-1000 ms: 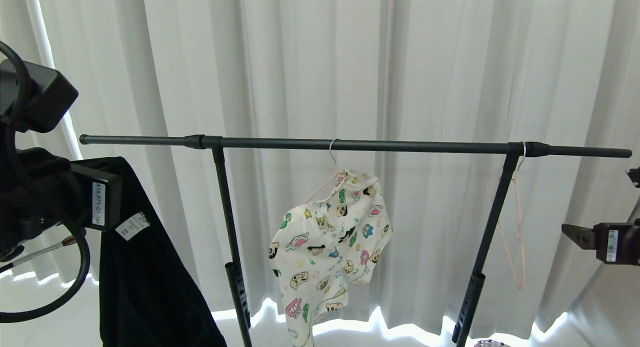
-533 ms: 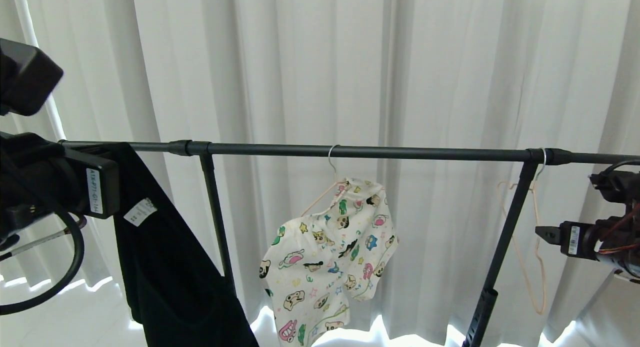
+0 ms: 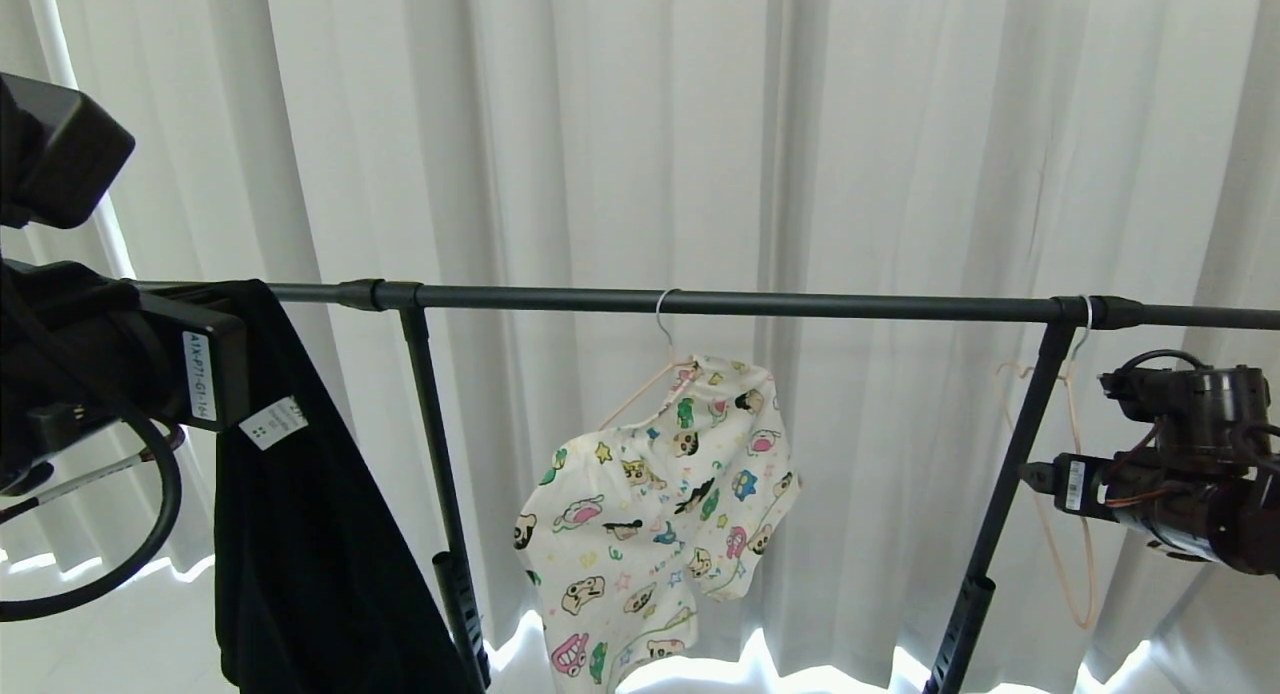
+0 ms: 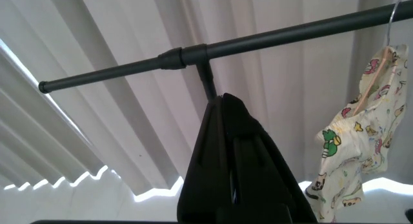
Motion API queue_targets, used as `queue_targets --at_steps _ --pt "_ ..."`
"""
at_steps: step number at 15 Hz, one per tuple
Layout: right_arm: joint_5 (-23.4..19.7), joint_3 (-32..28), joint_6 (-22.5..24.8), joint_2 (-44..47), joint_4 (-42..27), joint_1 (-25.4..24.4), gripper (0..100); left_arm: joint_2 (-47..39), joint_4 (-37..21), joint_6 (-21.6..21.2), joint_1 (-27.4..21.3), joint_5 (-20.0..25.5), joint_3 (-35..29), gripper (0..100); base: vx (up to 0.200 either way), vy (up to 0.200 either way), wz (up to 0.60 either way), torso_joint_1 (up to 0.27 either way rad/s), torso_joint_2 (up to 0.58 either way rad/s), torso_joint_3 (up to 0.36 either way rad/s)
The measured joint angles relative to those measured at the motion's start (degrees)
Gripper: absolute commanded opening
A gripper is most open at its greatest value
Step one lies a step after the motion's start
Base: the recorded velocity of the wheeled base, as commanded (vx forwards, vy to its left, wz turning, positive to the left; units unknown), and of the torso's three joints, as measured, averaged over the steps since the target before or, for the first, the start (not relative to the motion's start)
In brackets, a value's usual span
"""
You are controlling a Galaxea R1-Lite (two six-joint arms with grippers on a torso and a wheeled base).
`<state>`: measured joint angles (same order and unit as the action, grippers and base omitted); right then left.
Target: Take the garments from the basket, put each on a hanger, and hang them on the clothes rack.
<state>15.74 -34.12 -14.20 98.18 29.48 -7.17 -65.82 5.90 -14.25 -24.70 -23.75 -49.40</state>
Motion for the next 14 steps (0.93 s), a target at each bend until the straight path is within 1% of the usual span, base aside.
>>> queue_targets --at_steps 3,4,8,14 --pt "0.0 -0.94 -0.09 3.58 0.2 0.1 100 -0.2 -0.02 0.0 0.01 0.05 0.0 0 0.0 0.0 0.0 0.0 0.0 0.0" --pt "0.0 -1.4 -0.11 4.33 0.22 0.17 0 -0.24 0.0 0.0 0.01 0.05 0.01 0 0.0 0.0 0.0 0.0 0.0 0.0" --pt "0.0 -2.54 -0.05 5.81 0.55 0.1 0 -0.44 -0.02 -0.09 0.01 0.0 -0.1 0 0.0 0.0 0.0 0.0 0.0 0.0" --pt "0.07 -2.61 -0.02 5.4 0.62 0.06 0 -0.46 -0.02 -0.33 0.01 0.0 -0.22 0 0.0 0.0 0.0 0.0 0.0 0.0"
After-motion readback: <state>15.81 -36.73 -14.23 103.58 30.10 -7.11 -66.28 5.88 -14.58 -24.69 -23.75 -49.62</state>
